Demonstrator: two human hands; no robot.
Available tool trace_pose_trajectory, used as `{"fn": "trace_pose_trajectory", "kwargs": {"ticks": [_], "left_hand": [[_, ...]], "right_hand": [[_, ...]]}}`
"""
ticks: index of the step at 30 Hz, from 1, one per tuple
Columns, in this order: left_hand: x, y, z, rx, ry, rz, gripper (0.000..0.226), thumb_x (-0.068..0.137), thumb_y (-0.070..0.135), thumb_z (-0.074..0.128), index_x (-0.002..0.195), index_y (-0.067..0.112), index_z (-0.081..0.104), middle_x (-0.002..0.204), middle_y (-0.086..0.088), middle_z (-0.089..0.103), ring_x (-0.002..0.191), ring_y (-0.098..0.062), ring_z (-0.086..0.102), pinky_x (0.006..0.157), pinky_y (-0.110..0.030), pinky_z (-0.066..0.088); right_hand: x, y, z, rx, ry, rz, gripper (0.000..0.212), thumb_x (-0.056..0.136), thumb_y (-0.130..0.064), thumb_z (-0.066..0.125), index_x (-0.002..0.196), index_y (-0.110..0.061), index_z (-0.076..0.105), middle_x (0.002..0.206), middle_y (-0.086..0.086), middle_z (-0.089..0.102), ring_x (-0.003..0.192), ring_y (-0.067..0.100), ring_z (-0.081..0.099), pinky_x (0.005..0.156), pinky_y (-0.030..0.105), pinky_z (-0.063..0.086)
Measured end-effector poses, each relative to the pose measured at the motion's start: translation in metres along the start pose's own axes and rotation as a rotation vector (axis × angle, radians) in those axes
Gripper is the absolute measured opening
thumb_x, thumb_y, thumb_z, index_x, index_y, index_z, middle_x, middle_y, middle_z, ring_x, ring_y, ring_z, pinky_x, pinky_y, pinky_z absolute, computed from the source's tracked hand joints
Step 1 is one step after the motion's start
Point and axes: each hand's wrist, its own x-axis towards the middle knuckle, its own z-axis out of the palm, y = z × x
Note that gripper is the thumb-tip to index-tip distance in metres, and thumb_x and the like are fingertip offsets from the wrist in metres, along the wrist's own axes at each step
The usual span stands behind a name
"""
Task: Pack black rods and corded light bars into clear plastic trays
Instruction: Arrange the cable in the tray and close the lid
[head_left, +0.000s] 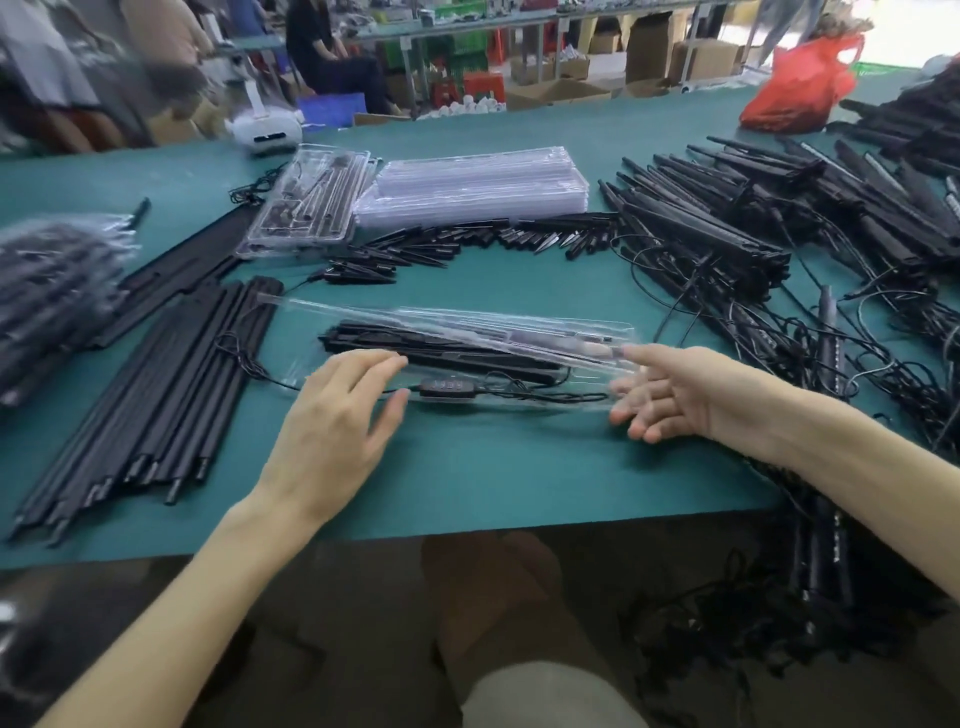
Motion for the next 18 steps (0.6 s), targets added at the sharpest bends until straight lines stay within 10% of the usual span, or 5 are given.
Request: {"fn": "trace_pose_trajectory", "kwargs": {"ticks": [9,18], "left_hand": [[0.058,0.010,0.029,-0.086,-0.338,-0.077,0.068,0.103,0.051,0.034,0.155,0.006,0.031,0.159,-0.007,0.035,0.149,-0.022,0.026,0.125,-0.042,0.011],[0.064,0.036,0.039,-0.375,-0.338,0.045,0.051,0.105,0.041,0.046,0.151,0.020,0.043,0.148,0.006,0.048,0.138,-0.012,0.040,0.120,-0.033,0.029]], "right_hand": [[0.006,0.000,-0.002,0.029,-0.027,0.038,0.105,0.071,-0.089,0.049,0.117,0.005,0.062,0.096,0.025,0.073,0.068,0.026,0.071,0.054,0.028,0.058],[0.003,0.001,0.001,0.013,-0.014,0.003,0.095,0.079,-0.083,0.049,0.115,0.004,0.063,0.094,0.023,0.074,0.069,0.027,0.072,0.056,0.027,0.057]]}}
